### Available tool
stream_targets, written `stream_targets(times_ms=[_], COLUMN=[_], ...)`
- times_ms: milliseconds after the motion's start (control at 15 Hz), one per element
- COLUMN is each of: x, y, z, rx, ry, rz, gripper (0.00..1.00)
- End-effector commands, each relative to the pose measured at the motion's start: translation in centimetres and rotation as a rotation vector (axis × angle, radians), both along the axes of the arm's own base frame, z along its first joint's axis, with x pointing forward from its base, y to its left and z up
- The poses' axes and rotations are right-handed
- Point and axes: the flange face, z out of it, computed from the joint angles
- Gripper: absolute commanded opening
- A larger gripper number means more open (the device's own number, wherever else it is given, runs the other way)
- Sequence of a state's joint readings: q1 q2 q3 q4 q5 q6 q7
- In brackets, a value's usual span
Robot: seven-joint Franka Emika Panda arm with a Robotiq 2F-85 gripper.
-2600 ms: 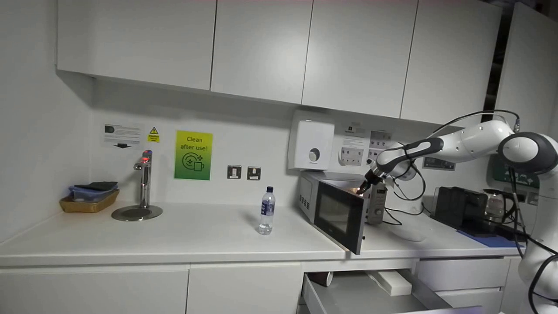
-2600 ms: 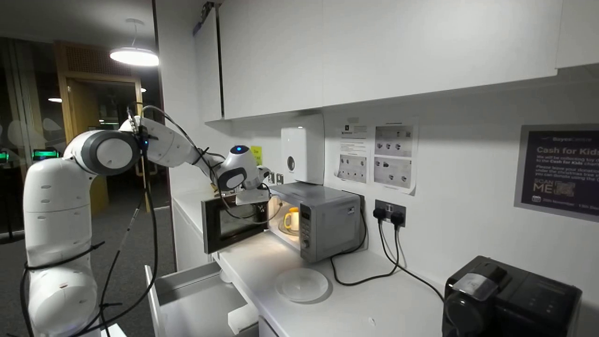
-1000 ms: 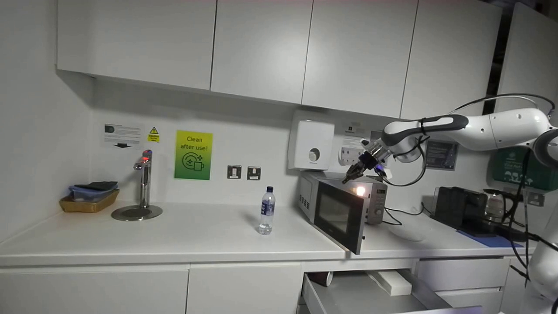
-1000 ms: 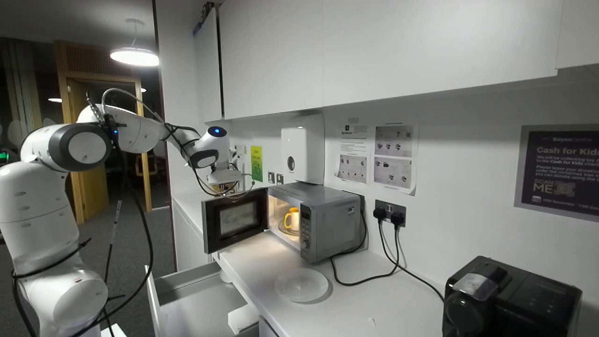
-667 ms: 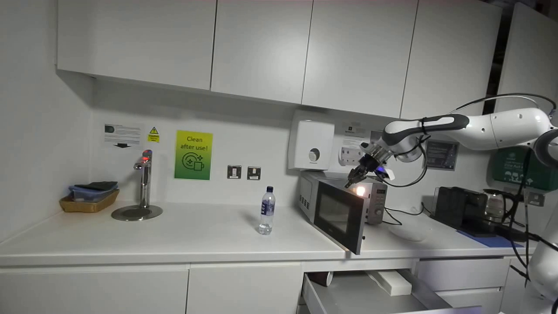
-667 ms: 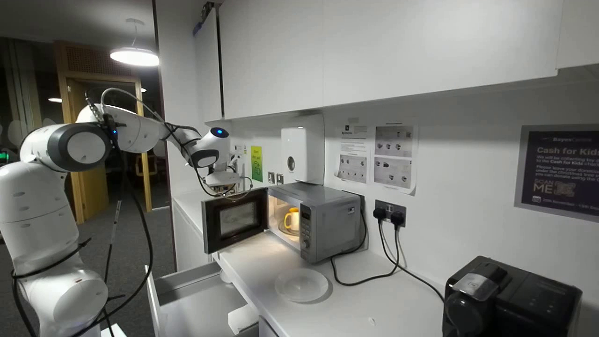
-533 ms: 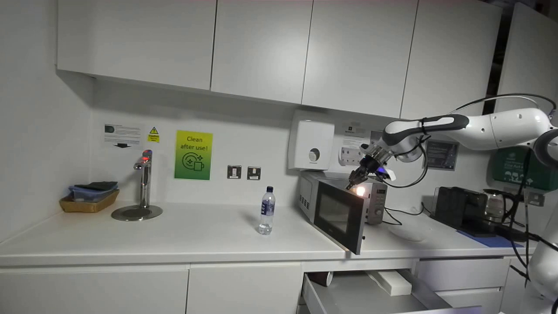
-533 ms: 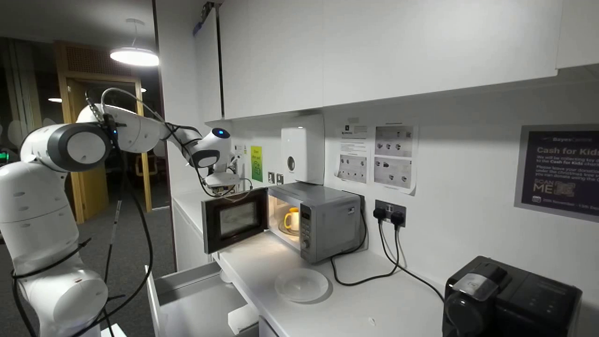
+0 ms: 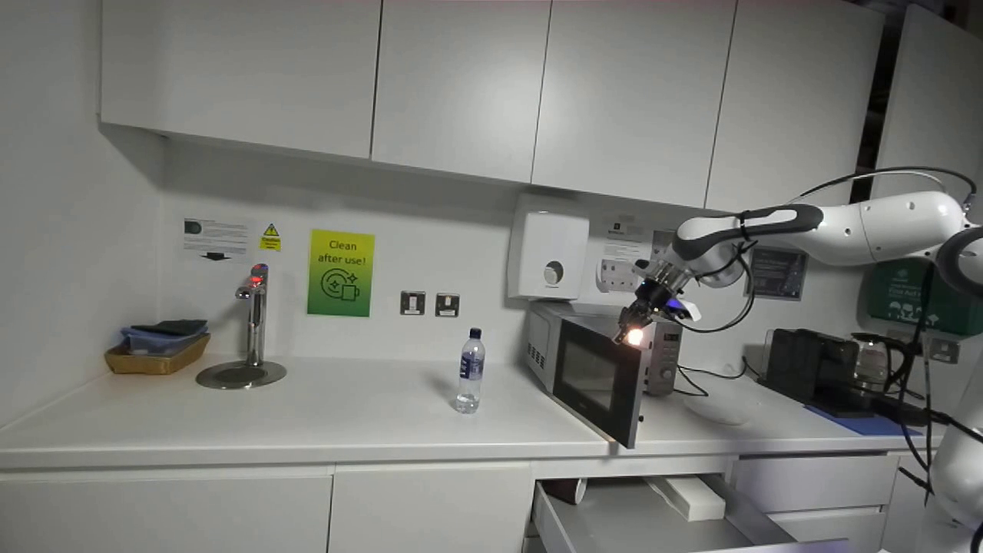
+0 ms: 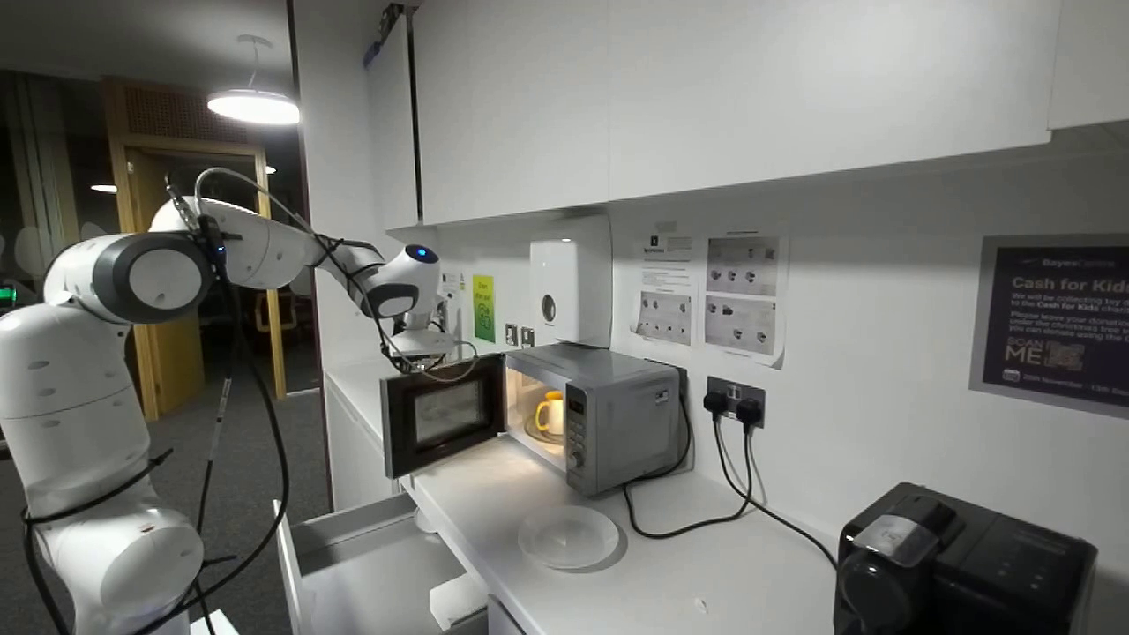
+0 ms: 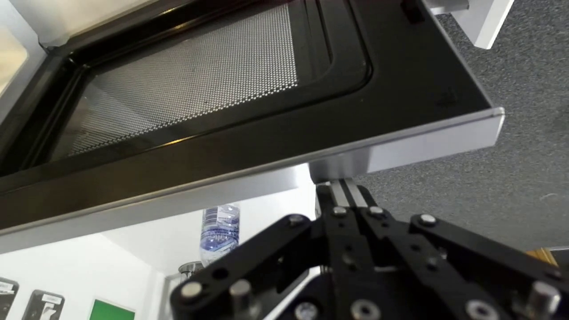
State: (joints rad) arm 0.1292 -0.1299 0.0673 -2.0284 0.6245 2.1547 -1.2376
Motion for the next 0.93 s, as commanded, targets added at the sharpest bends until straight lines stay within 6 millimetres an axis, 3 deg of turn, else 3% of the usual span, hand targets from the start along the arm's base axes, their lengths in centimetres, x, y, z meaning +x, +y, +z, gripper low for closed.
stream_targets(times_ms=[0,867], x=[0.3,1.7], y=[-0.7,-2.5], z=[-0.1,-0.4], rx=[-0.042,-0.244], ry=[-0.001,-0.193], rz=[0.034,0.043], gripper=[0.00,0.00])
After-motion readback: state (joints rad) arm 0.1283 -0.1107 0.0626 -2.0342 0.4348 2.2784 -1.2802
